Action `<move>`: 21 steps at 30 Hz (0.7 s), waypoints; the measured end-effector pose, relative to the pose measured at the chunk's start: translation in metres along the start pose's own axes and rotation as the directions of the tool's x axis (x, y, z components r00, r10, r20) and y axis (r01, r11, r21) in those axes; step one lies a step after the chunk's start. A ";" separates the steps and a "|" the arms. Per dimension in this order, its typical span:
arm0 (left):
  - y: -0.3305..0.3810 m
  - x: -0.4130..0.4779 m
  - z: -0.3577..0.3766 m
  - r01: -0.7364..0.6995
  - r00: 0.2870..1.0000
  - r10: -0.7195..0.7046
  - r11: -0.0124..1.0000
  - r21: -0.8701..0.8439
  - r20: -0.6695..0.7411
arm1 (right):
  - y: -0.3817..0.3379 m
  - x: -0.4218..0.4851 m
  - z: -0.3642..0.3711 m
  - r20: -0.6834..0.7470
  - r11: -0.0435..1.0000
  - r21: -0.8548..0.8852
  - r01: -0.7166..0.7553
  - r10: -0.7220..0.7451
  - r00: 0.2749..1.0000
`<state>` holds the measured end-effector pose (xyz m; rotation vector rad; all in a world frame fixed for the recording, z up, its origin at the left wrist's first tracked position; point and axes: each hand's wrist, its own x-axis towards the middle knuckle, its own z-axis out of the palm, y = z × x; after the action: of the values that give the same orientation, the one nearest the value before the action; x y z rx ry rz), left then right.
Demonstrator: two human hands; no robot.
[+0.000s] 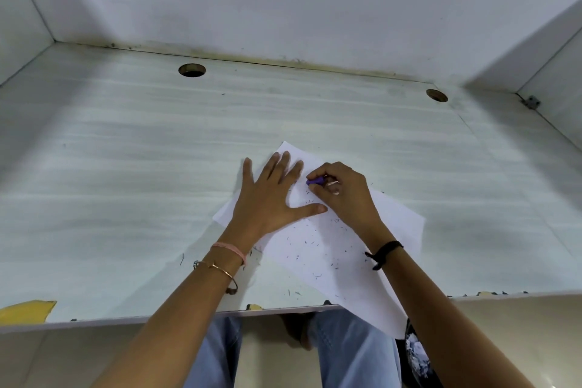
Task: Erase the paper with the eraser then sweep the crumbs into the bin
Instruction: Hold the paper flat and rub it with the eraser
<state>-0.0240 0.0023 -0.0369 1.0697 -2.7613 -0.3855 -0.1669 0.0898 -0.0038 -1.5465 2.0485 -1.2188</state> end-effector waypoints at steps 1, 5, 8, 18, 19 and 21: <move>0.000 0.000 0.001 0.000 1.000 0.000 1.000 0.013 -0.003 | -0.001 -0.001 0.001 0.007 1.000 -0.010 0.005 -0.005 1.000; 0.000 0.000 0.001 -0.002 1.000 0.003 0.999 0.034 -0.014 | 0.002 -0.005 -0.003 -0.021 0.999 -0.049 0.005 -0.006 1.000; 0.000 0.001 0.002 -0.003 1.000 0.003 1.000 0.028 -0.010 | 0.004 0.001 -0.012 -0.116 0.992 0.005 -0.128 0.128 0.985; -0.001 0.001 0.003 0.002 1.000 -0.001 0.999 0.033 -0.019 | 0.001 0.021 -0.016 -0.144 0.986 -0.052 -0.159 0.150 0.978; -0.001 0.001 0.003 0.001 1.000 0.000 0.999 0.034 -0.020 | 0.000 0.021 -0.016 -0.143 0.984 -0.058 -0.170 0.161 0.977; -0.002 0.002 0.005 -0.003 1.000 0.004 0.999 0.045 -0.024 | -0.009 0.015 -0.005 -0.037 0.985 -0.111 -0.133 0.129 0.991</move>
<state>-0.0259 0.0004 -0.0418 1.0728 -2.7627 -0.3100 -0.1706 0.0785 0.0096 -1.4230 2.2347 -1.1015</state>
